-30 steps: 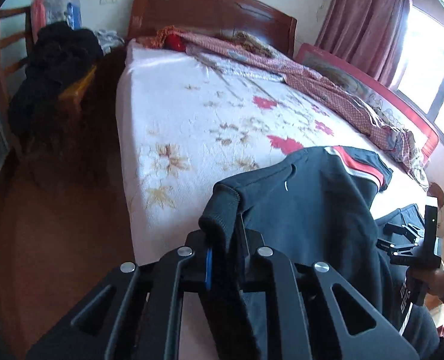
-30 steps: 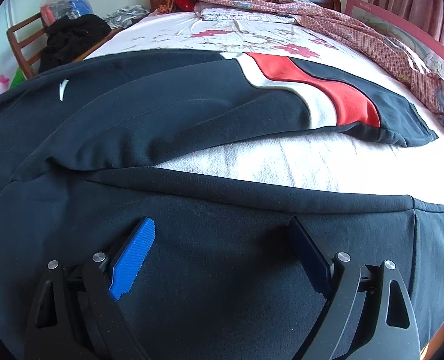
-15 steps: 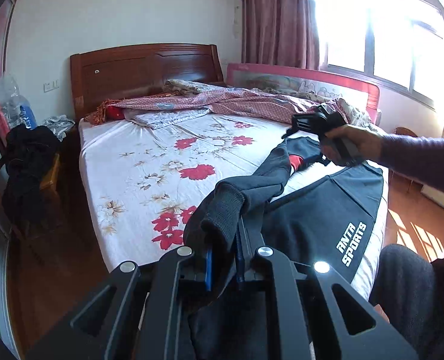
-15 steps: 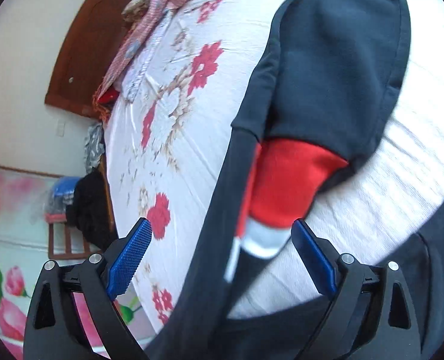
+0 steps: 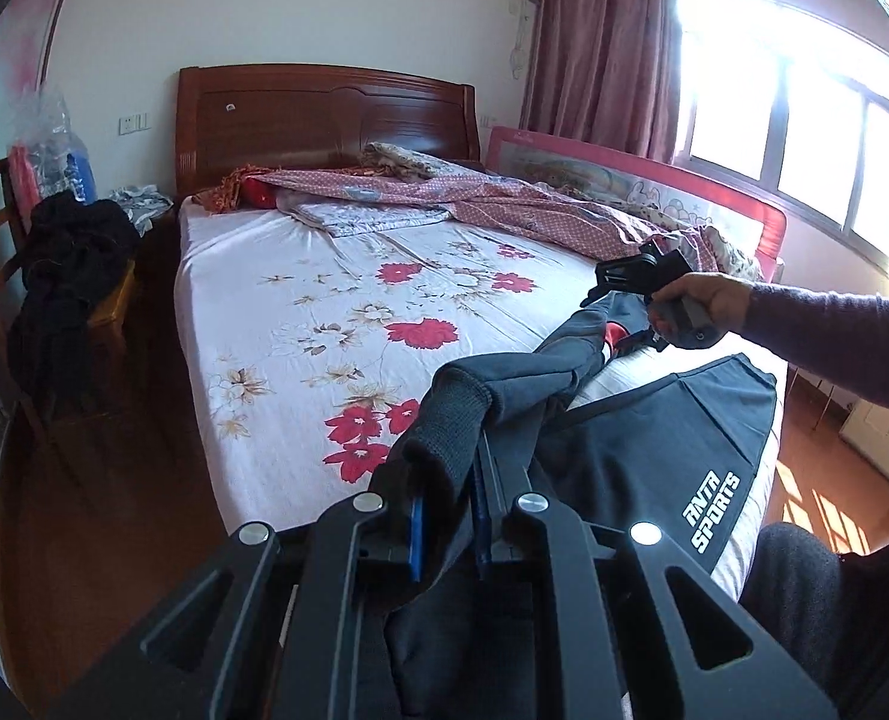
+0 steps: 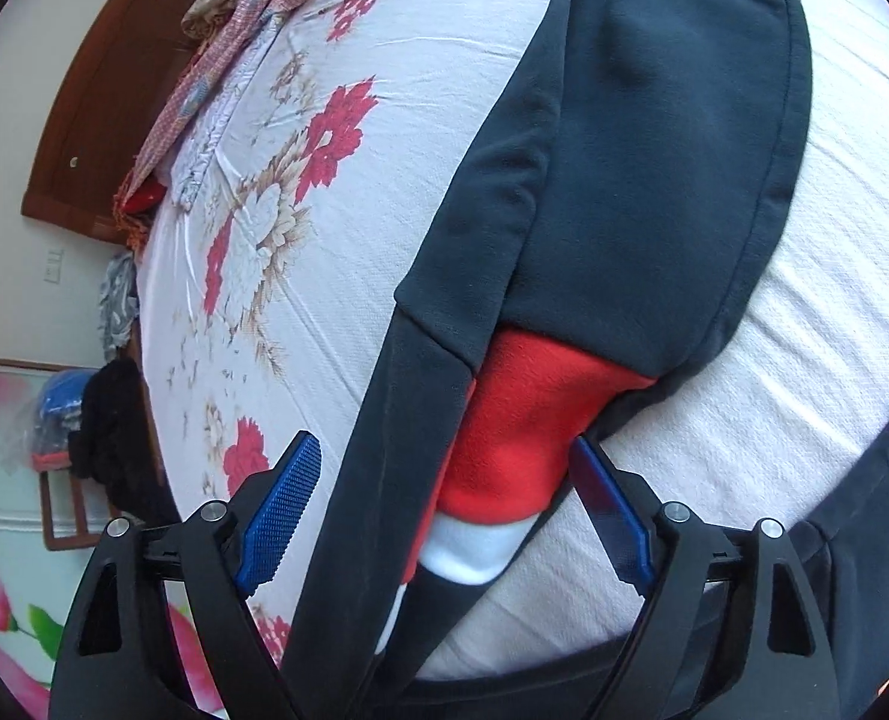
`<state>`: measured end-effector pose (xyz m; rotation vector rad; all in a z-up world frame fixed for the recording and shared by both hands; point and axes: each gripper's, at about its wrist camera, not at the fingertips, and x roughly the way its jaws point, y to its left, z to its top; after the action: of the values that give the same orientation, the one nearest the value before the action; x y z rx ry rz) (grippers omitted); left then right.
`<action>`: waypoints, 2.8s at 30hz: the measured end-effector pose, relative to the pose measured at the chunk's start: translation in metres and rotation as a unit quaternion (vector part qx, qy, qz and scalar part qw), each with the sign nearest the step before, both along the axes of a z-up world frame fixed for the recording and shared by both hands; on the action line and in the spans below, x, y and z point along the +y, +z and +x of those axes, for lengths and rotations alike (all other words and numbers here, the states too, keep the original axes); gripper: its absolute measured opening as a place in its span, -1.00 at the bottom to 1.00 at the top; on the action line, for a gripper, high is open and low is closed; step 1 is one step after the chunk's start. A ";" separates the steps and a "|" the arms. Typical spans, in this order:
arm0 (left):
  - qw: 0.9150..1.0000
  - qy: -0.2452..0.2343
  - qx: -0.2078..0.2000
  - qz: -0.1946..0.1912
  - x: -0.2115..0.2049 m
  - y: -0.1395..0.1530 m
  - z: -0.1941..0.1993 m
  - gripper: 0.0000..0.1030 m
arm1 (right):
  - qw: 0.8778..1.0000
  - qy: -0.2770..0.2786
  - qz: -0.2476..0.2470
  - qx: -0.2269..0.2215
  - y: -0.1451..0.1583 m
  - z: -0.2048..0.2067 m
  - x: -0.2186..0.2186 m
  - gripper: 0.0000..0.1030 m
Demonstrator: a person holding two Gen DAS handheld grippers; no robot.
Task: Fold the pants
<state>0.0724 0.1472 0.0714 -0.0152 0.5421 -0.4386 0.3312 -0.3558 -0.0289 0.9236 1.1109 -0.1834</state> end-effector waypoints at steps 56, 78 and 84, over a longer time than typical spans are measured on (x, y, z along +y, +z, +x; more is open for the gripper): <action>0.963 0.144 0.170 -0.153 0.027 -0.052 -0.094 0.92 | 0.960 0.109 0.235 -0.109 -0.034 -0.283 0.076 0.10; 0.835 0.227 0.277 -0.418 0.017 -0.151 -0.041 0.59 | 0.962 0.142 0.212 -0.095 -0.069 -0.283 0.146 -0.87; 0.849 0.228 0.238 -0.412 0.026 -0.127 -0.069 0.00 | 0.958 0.183 0.179 -0.131 -0.036 -0.284 0.142 -0.88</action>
<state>0.0032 0.1735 -0.0561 -1.0919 0.7745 -0.1647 0.0476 -0.2139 -0.0652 1.0082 1.0612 0.4472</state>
